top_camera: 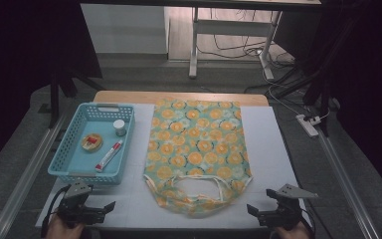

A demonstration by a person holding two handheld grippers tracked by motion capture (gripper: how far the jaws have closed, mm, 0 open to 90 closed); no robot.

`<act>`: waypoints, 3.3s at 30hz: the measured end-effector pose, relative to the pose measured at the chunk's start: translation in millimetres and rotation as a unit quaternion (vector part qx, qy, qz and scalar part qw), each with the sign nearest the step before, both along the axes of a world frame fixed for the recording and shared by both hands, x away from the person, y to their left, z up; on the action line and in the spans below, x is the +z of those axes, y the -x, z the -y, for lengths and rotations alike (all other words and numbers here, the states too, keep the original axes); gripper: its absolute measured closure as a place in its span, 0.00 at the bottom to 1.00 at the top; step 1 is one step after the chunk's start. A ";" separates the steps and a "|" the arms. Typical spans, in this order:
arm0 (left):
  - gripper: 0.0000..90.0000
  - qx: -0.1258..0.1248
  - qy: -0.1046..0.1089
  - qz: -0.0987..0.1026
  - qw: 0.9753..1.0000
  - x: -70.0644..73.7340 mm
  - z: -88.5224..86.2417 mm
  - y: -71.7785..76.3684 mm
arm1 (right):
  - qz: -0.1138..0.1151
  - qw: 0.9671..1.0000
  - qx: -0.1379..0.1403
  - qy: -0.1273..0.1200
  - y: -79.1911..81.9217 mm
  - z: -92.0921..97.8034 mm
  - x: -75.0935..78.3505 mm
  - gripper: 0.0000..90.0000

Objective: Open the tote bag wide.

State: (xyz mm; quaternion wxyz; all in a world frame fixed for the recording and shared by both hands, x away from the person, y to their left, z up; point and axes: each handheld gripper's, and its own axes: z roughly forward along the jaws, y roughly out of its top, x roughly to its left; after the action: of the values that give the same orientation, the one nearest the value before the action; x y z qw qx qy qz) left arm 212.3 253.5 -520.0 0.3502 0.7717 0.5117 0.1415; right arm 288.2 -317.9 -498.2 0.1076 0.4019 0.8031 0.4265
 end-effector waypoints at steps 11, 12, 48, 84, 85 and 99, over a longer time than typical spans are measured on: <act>0.00 -0.009 -0.002 -0.008 1.000 -1.2 1.3 -1.4 | 0.014 1.000 0.009 0.003 0.8 -4.9 6.5 0.00; 0.00 -0.011 0.000 -0.009 1.000 -1.2 1.0 -1.5 | 0.014 1.000 0.010 0.006 0.7 -5.8 6.8 0.00; 0.00 -0.018 -0.004 -0.007 1.000 -1.1 2.1 -1.0 | 0.008 0.989 0.143 0.038 -8.8 -78.6 18.5 0.00; 0.00 -0.020 -0.004 -0.009 1.000 -1.6 2.1 -1.5 | -0.046 0.958 0.252 0.128 -36.1 -160.1 -10.9 0.35; 0.00 -0.020 -0.005 -0.009 1.000 -1.6 2.1 -1.5 | -0.051 0.957 0.257 0.126 -37.6 -159.8 -11.0 0.42; 0.00 -0.022 -0.004 -0.010 1.000 -1.7 2.2 -1.9 | -0.064 0.955 0.263 0.118 -44.6 -153.2 -2.1 0.92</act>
State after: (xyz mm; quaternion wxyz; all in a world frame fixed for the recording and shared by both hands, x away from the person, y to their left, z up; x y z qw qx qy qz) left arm 214.2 251.3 -521.7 0.3444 0.7857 0.4976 0.1280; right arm 332.9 -164.7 -500.3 -0.0134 0.1875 0.9302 0.3152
